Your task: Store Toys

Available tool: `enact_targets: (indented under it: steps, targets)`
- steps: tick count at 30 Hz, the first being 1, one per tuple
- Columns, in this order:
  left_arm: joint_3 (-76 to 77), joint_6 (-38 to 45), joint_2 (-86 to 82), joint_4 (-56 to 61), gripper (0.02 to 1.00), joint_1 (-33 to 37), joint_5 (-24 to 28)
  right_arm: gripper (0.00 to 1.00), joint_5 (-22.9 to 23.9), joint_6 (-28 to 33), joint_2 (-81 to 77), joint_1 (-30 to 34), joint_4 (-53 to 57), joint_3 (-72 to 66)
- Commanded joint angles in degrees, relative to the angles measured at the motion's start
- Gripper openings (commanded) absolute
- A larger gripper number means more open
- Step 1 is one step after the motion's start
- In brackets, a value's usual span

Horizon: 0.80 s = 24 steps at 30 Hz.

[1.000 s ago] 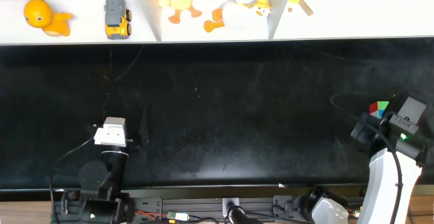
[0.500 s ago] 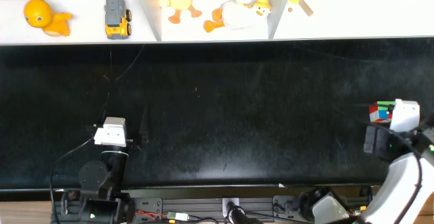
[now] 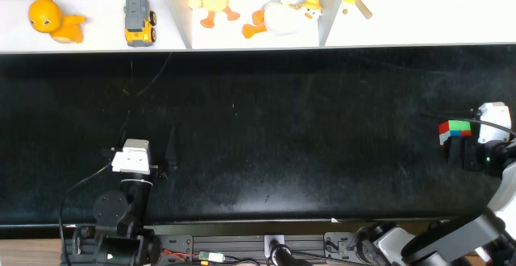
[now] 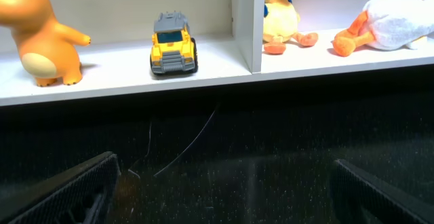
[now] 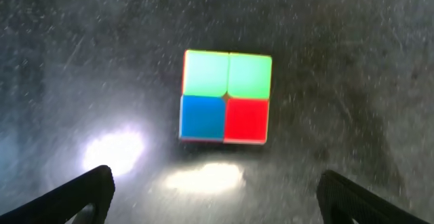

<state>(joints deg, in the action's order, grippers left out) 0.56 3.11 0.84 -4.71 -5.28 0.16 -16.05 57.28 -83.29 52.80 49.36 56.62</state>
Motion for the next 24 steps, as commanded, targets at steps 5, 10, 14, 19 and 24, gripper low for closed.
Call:
enact_targets:
  steps: [5, 10, 14, 19, 24]
  targets:
    - [-0.1, 0.0, -0.7, -0.2, 0.998, -0.3, -0.3, 0.976, 0.3, 0.6, -4.6, -0.9, -1.6, 1.4]
    - [-0.1, 0.0, -0.7, -0.2, 0.998, -0.3, -0.3, 0.972, 0.5, -0.7, -7.3, -1.7, -5.1, 1.4]
    - [-0.1, 0.0, -0.7, -0.2, 0.998, -0.3, -0.3, 0.945, 0.9, -0.9, -8.5, -2.8, -6.6, 1.4]
    - [-0.1, 0.0, -0.7, -0.2, 0.998, -0.3, -0.3, 0.73, 1.0, -3.5, -9.0, -4.2, -6.6, 1.4]
    - [-0.1, 0.0, -0.7, -0.2, 0.998, -0.3, -0.3, 0.54, 0.9, -3.7, -9.0, -5.0, -6.6, 1.4]
